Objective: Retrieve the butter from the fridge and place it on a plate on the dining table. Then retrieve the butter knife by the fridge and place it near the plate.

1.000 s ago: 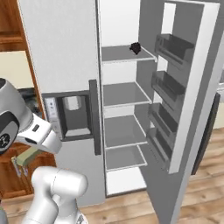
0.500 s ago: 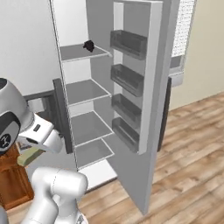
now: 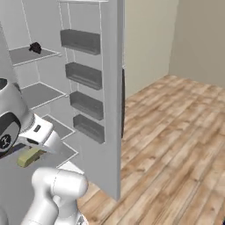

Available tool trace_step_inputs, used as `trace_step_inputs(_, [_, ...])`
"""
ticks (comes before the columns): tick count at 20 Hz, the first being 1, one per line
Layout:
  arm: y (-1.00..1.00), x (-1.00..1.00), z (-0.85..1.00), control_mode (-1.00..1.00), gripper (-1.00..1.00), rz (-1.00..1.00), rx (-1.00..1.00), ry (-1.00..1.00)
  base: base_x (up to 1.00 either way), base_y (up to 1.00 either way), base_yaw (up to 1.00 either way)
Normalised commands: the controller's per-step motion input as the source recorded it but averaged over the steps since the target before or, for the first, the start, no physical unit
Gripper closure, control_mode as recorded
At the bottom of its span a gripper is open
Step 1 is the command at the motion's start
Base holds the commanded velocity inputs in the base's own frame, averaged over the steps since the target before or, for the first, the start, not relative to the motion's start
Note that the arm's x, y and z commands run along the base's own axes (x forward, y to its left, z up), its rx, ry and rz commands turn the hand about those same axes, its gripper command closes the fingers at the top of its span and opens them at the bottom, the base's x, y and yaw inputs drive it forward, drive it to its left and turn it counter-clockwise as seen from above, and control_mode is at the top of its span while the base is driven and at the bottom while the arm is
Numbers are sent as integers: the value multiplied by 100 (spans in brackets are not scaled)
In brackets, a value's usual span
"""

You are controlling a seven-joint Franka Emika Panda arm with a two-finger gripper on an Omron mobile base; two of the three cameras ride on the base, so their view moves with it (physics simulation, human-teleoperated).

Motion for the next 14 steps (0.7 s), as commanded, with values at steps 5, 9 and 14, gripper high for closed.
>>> trace_step_inputs(5, [0,0,0,100,100,0,0,0,-4,-1,-55])
trace_step_inputs(9, [0,0,0,100,100,0,0,0,0,-7,-53])
trace_step_inputs(14, [0,0,0,100,100,0,0,0,0,-9,-48])
